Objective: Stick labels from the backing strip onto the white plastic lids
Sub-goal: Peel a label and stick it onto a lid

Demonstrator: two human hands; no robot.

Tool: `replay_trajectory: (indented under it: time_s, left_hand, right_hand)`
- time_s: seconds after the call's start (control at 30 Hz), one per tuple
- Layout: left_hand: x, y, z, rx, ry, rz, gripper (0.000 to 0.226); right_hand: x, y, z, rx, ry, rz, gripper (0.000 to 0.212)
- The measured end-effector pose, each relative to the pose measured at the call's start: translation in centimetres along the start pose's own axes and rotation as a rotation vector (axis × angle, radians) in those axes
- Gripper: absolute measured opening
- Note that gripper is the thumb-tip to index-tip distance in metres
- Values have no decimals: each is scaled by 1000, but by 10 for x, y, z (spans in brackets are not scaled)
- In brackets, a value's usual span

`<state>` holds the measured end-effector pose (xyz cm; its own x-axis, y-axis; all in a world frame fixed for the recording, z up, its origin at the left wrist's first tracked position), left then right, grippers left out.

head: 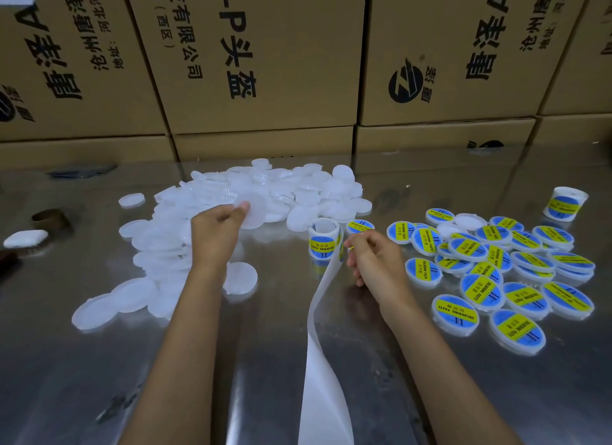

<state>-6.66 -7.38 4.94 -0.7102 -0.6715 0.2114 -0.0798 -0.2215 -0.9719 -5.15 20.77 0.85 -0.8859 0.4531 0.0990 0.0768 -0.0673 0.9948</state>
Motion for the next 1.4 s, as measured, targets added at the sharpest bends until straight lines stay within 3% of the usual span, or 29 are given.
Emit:
replay_trajectory:
  time_s: [0.07,0.17,0.33,0.5,0.6,0.7,0.8,0.87,1.07,1.27,1.4]
  left_hand:
    - [-17,-2,-23,-161,233,132,15]
    - [-46,-12,-57,-234,523,141,20]
    - [-85,-25,-87,-245,737,75,25]
    - [-85,-26,-87,-260,630,85,26]
    - [-72,-20,-79,-285,500,139,28]
    - [-65,-14,-73,-279,433,156,35]
    - [-68,-15,-76,-232,445,76,32]
    - [-69,-14,-79,-191,451,29,31]
    - [-70,-4,-87,-92,380,-22,21]
    - [-71,-19,-87,76,317,-337,18]
    - [-79,-23,-90,133,319,-434,23]
  right_hand:
    - [-2,8,1,2,-19,87,16]
    - [-9,21,-3,76,19,193,10]
    - [-12,27,-6,112,94,197,10]
    - [-4,18,-3,109,83,131,15]
    - [7,14,12,130,-65,113,7]
    - [10,10,10,-66,-81,215,22]
    - [7,1,-9,-393,17,324,41]
    - [6,-2,-17,-477,59,363,44]
    - [5,-1,-16,-454,26,366,37]
    - [5,2,-12,-407,-13,356,19]
    - [0,7,-11,-398,-14,408,19]
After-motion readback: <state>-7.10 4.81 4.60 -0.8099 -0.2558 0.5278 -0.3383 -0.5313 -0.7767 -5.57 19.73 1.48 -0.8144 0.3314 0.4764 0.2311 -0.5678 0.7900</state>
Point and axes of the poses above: each hand's wrist, its own x-axis towards the middle knuckle, its own z-axis out of the back of the hand, y = z × x, the point moved 8 cm from there along x, towards the middle knuckle, and after that the axes turned 13 degrees about -y, right-handed, at the moved point
